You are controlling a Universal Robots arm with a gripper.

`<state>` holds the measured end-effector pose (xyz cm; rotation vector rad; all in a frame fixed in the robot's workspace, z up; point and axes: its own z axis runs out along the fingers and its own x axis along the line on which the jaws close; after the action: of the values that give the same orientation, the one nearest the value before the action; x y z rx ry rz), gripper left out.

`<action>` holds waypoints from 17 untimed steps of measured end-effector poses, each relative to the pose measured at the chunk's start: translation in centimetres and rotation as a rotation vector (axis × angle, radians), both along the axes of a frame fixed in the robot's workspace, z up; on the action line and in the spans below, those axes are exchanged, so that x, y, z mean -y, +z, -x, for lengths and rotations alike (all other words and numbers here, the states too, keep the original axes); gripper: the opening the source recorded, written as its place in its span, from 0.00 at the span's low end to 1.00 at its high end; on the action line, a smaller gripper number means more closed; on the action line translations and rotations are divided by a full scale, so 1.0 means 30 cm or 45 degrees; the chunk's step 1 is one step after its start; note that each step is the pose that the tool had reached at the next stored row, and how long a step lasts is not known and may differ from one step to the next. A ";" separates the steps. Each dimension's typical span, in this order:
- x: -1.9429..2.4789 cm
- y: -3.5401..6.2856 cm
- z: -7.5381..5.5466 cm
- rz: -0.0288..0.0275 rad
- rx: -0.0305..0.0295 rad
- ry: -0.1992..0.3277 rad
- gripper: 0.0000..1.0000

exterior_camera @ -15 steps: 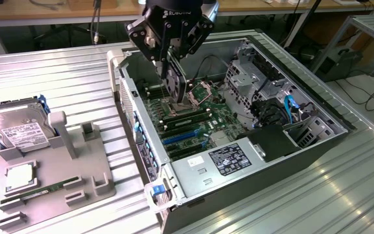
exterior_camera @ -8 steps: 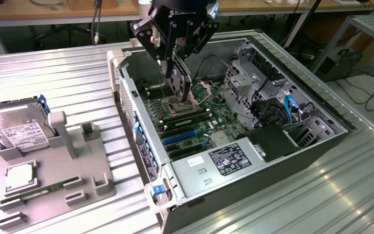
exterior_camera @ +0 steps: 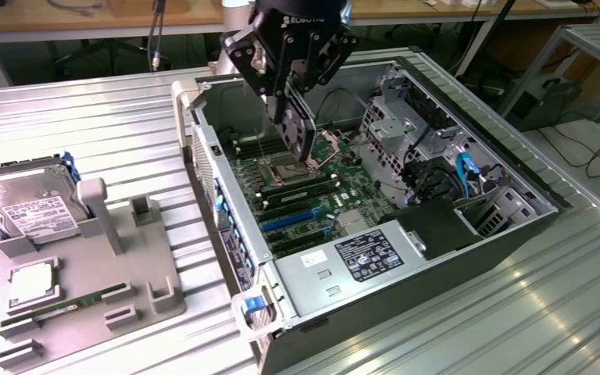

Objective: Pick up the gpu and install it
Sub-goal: 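Pick up the gpu and move the gpu toward the slot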

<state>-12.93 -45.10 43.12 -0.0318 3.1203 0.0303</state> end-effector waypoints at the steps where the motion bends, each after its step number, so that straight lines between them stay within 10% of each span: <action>1: 0.000 0.000 -0.004 0.0000 0.0000 0.000 0.27; 17: 0.000 0.000 -0.060 0.0000 -0.0001 0.000 0.27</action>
<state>-11.14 -45.10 43.11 -0.0318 3.1203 0.0303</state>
